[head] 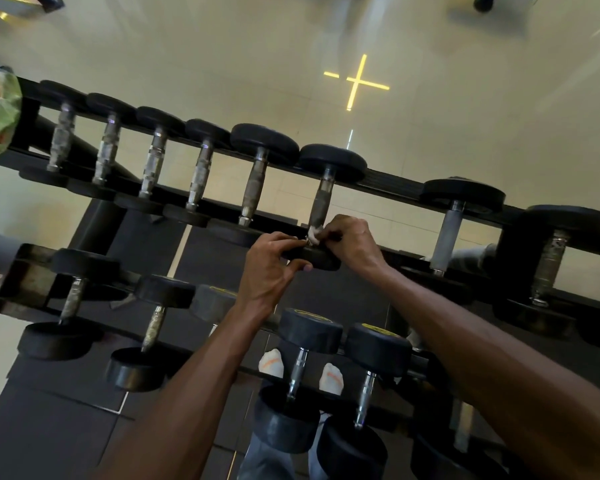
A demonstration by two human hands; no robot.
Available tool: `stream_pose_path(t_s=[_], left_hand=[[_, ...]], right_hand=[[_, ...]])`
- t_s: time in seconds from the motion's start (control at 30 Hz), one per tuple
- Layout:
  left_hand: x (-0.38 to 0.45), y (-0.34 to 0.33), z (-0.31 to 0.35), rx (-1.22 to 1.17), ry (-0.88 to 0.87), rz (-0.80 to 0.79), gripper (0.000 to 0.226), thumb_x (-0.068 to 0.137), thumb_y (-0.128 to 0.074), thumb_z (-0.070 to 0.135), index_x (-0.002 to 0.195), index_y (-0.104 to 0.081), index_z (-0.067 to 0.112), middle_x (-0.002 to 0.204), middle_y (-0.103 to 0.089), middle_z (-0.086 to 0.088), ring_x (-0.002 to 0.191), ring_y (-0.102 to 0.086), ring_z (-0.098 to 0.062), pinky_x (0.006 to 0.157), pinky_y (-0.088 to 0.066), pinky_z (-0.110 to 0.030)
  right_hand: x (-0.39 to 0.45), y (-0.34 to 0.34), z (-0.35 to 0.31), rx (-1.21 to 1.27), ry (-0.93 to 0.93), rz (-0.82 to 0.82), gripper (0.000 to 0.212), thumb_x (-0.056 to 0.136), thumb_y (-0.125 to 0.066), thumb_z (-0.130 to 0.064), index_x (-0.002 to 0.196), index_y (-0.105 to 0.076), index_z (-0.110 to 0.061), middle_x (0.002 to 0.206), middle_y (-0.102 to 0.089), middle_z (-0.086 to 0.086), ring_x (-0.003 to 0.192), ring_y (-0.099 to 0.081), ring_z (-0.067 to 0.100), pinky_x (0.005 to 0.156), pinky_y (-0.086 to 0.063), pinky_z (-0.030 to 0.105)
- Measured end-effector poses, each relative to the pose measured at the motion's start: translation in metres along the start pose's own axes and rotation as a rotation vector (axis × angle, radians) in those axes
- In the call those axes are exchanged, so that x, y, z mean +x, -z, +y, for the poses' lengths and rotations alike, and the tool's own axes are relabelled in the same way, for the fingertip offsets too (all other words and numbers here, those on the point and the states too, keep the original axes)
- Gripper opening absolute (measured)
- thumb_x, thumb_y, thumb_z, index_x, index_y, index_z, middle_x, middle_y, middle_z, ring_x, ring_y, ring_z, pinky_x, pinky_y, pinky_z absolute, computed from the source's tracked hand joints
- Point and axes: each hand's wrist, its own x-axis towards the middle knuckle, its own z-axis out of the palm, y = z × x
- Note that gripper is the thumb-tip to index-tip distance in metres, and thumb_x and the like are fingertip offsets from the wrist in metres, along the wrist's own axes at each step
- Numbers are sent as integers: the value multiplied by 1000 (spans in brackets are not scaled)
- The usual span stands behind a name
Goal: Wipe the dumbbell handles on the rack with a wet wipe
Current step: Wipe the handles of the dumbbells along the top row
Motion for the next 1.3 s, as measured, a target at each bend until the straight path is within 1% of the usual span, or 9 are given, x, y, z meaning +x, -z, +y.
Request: stream_pose_path(t_s=[0.13, 0.3, 0.37, 0.47, 0.7, 0.9, 1.0, 1.1, 1.3], left_hand=[[-1, -1, 0, 4, 7, -2, 47, 70, -92, 31, 113, -79, 18, 110, -71, 1, 103, -63, -12, 89, -47, -15], [1, -1, 0, 4, 4, 3, 47, 69, -93, 32, 112, -80, 20, 108, -72, 4, 103, -64, -11, 91, -48, -16], [1, 0, 1, 3, -4, -1, 46, 69, -92, 30, 113, -79, 19, 108, -72, 3, 102, -63, -13, 91, -51, -23], [0, 0, 1, 6, -12, -2, 46, 70, -92, 29, 113, -79, 18, 108, -72, 2, 101, -63, -14, 89, -52, -25], [2, -2, -2, -9, 8, 11, 46, 67, -93, 31, 110, -81, 20, 107, -72, 4, 100, -66, -14, 90, -54, -29], [1, -1, -1, -3, -18, -1, 44, 70, -92, 27, 111, -80, 17, 108, -73, 2, 102, -64, -16, 89, -55, -36], [1, -1, -1, 0, 0, 11, 45, 69, -93, 27, 110, -80, 17, 109, -73, 1, 104, -65, -17, 92, -54, -36], [1, -3, 0, 0, 13, 14, 46, 68, -93, 29, 110, -81, 17, 109, -73, 1, 105, -65, -18, 93, -54, -36], [0, -2, 0, -7, 19, 16, 46, 68, -93, 27, 112, -80, 17, 109, -72, 1, 102, -66, -18, 91, -56, -38]], right_hand=[[8, 10, -7, -233, 346, -172, 12, 95, -66, -13, 101, -76, -11, 103, -63, -1, 87, -57, 9, 75, -49, 20], [31, 26, -19, -211, 321, -16, 12, 101, -51, -13, 101, -60, -4, 111, -56, 6, 95, -59, 12, 79, -56, 34], [25, 24, -28, -230, 333, -200, 13, 100, -55, -15, 99, -61, -4, 106, -54, 7, 91, -54, 21, 78, -52, 34], [14, 21, -34, -374, 502, -408, 20, 99, -61, -31, 98, -64, -11, 100, -48, -4, 84, -50, 14, 75, -46, 27], [62, 23, -25, -364, 338, 9, 13, 99, -60, -11, 104, -66, -2, 108, -54, 7, 95, -56, 17, 77, -58, 32], [23, 5, -28, -497, 551, -237, 28, 89, -73, -38, 93, -67, -11, 107, -49, 3, 96, -45, 16, 63, -53, 28], [43, 6, -28, -506, 417, -9, 12, 97, -63, -11, 99, -71, -2, 111, -51, 9, 100, -50, 20, 68, -58, 33], [60, 3, -38, -433, 202, 210, 19, 90, -61, 8, 104, -73, 3, 111, -58, 15, 100, -57, 28, 70, -59, 36], [62, -21, -44, -156, -114, 541, 11, 95, -64, -5, 95, -74, -2, 103, -63, 9, 90, -61, 17, 71, -55, 23]])
